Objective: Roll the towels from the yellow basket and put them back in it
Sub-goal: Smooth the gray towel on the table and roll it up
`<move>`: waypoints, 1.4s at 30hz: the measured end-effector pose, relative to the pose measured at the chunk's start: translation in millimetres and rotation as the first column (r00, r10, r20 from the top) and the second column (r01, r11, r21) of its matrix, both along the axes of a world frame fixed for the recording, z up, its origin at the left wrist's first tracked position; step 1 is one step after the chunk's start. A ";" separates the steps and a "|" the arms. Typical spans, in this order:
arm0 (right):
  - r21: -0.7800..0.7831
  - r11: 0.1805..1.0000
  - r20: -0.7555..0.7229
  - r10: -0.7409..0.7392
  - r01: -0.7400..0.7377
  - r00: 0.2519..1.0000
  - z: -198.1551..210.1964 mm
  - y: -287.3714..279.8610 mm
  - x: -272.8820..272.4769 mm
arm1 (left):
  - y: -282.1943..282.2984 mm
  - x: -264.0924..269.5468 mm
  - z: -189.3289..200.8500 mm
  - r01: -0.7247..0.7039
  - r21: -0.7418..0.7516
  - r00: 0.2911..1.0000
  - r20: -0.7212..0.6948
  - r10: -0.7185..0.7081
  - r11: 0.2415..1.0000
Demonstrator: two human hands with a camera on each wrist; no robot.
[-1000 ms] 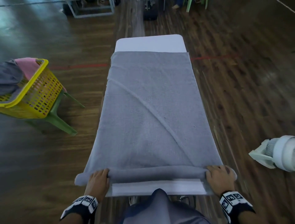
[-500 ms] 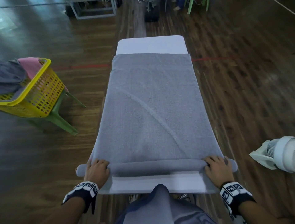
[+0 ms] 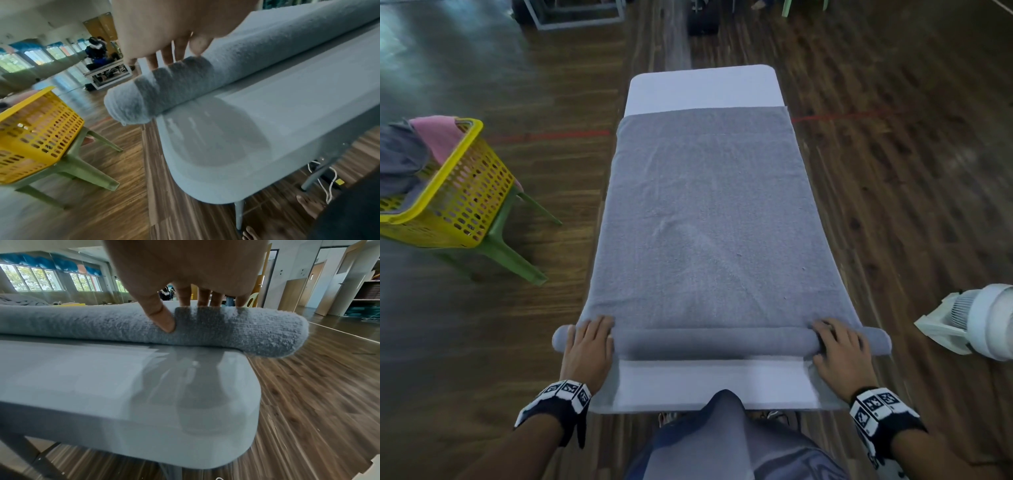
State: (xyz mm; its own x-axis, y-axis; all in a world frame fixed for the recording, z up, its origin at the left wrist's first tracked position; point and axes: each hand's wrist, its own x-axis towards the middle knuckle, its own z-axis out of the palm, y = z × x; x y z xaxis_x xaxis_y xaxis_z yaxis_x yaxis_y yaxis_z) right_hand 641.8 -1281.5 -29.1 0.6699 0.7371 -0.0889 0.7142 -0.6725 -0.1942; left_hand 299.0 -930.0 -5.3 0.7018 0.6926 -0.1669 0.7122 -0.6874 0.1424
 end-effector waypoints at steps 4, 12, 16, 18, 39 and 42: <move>-0.022 0.999 -0.079 0.031 -0.033 0.996 -5.7 -9.5 -4.4 | -16.6 -8.1 -1.3 0.076 -0.030 0.997 -0.022 -0.077 0.997; -0.030 0.999 -0.089 -0.016 0.013 0.996 9.2 20.6 36.9 | -4.1 10.5 3.2 -0.043 -0.030 0.998 0.041 0.044 0.999; -0.110 0.994 -0.132 0.014 -0.029 0.991 0.3 10.8 37.0 | -15.4 7.7 -1.8 0.049 -0.072 0.999 0.006 -0.049 0.996; -0.098 0.995 -0.134 0.022 -0.036 0.991 0.3 7.8 37.3 | -15.0 5.7 -1.7 0.040 -0.119 0.999 -0.018 -0.043 0.992; -0.155 0.988 -0.176 -0.032 0.004 0.984 20.5 49.9 64.2 | 13.4 39.2 2.3 0.004 -0.112 1.000 -0.029 -0.007 0.994; -0.172 0.984 -0.200 0.015 -0.051 0.980 9.0 37.6 50.3 | 8.0 31.2 -4.0 0.098 -0.113 0.991 -0.076 -0.107 0.989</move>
